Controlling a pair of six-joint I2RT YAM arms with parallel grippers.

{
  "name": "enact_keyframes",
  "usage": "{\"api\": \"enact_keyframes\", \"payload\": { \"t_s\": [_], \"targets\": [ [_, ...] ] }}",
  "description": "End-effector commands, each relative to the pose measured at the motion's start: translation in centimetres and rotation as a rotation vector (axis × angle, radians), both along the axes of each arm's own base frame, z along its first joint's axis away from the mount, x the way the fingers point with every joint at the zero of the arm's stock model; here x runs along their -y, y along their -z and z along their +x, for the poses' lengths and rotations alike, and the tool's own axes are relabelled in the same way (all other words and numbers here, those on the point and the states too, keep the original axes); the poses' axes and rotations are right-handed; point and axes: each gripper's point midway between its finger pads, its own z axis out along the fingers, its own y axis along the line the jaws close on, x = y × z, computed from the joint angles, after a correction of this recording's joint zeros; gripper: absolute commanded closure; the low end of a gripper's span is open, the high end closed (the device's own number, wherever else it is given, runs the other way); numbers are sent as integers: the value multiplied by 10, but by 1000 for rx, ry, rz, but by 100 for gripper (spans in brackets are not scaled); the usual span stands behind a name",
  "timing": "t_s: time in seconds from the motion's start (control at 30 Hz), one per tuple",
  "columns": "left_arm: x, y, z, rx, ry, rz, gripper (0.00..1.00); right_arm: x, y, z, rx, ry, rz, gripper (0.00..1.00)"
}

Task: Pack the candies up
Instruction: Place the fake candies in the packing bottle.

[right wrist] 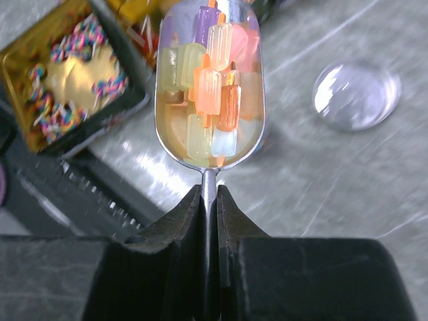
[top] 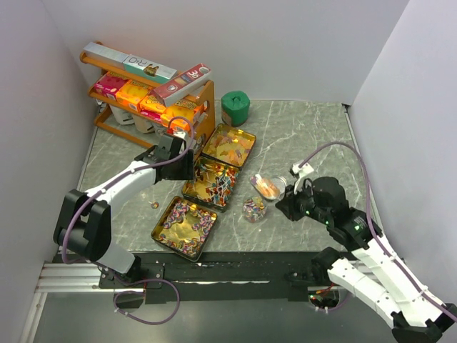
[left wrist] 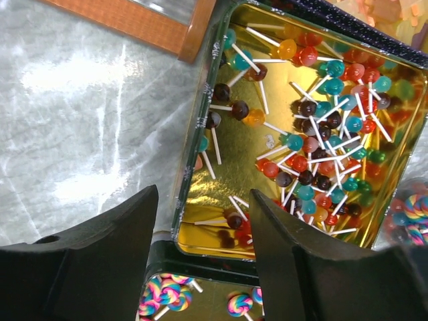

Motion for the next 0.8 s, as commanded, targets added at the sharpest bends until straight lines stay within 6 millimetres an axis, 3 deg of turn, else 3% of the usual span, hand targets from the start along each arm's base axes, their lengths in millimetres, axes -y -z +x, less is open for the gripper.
{"api": "enact_keyframes", "payload": {
  "t_s": [0.0,0.43,0.77],
  "targets": [
    [12,-16,5,48,-8,-88,39,-3,8,-18,-94,16,47,100],
    [16,-7,7,22,-18,-103,41,0,15,-56,-320,-18,13,100],
    [17,-4,7,22,-22,-113,41,2,6,-45,-443,66,-83,100]
  ]
}}
